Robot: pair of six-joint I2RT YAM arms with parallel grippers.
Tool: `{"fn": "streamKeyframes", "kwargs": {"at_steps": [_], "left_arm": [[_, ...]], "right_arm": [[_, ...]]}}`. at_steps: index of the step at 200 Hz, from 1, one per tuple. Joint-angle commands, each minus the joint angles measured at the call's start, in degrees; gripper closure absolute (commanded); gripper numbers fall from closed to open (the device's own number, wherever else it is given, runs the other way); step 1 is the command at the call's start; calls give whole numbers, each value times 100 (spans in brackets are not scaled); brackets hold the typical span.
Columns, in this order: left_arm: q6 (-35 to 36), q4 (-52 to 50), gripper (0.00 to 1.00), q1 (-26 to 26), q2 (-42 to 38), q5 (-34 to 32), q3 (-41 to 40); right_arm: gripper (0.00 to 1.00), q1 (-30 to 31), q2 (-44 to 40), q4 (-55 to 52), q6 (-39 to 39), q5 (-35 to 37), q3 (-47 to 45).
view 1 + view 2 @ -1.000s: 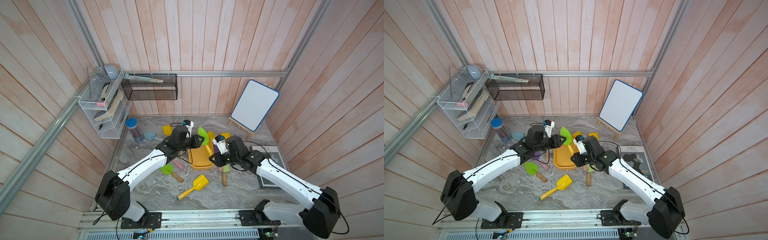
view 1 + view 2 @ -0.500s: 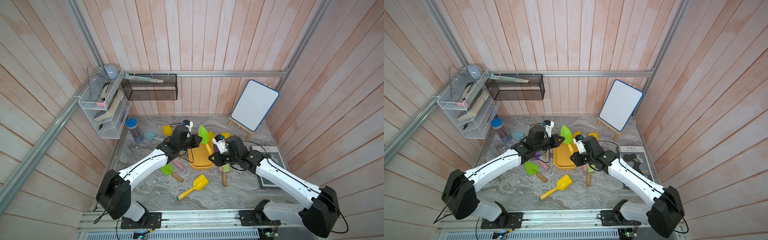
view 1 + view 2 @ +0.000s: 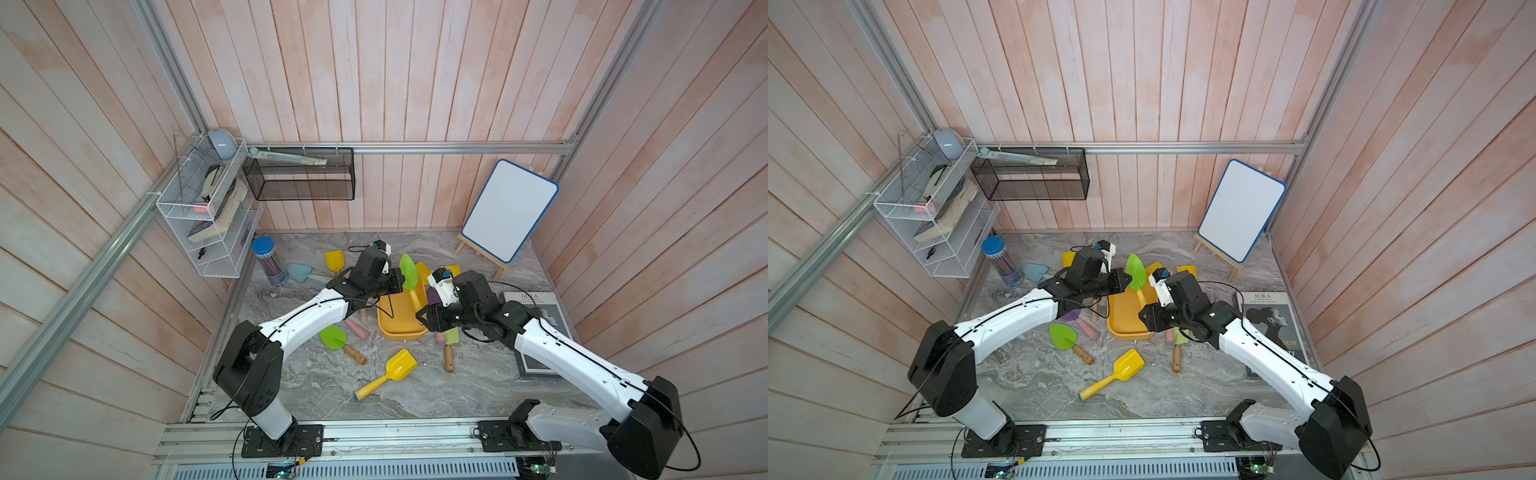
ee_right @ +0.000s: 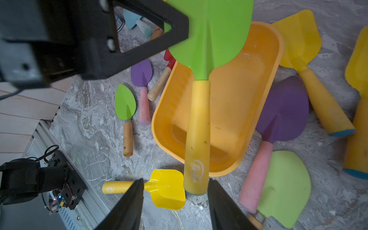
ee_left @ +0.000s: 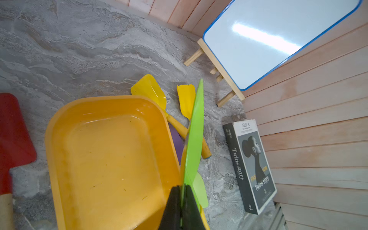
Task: Put the shovel into the storage box
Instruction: Place the shovel in the storage box.
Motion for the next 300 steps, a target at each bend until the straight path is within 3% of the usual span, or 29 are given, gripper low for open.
{"fn": "streamKeyframes", "kwargs": {"at_steps": [1,85,170,300], "left_arm": [[456,-422,100,52,353,-159,507],[746,-767,100,303,1521,206,1490],[550,-1041,100,320,2267,735,1776],[434,-2105,100,327,3101,659,2732]], "right_arm": [[43,28,-228,-175,86,190,103],[45,23,-459,-237,127,287,-157],[46,20,-429,-169,128,275,-264],[46,-23,-332,-86,2,219,-309]]}}
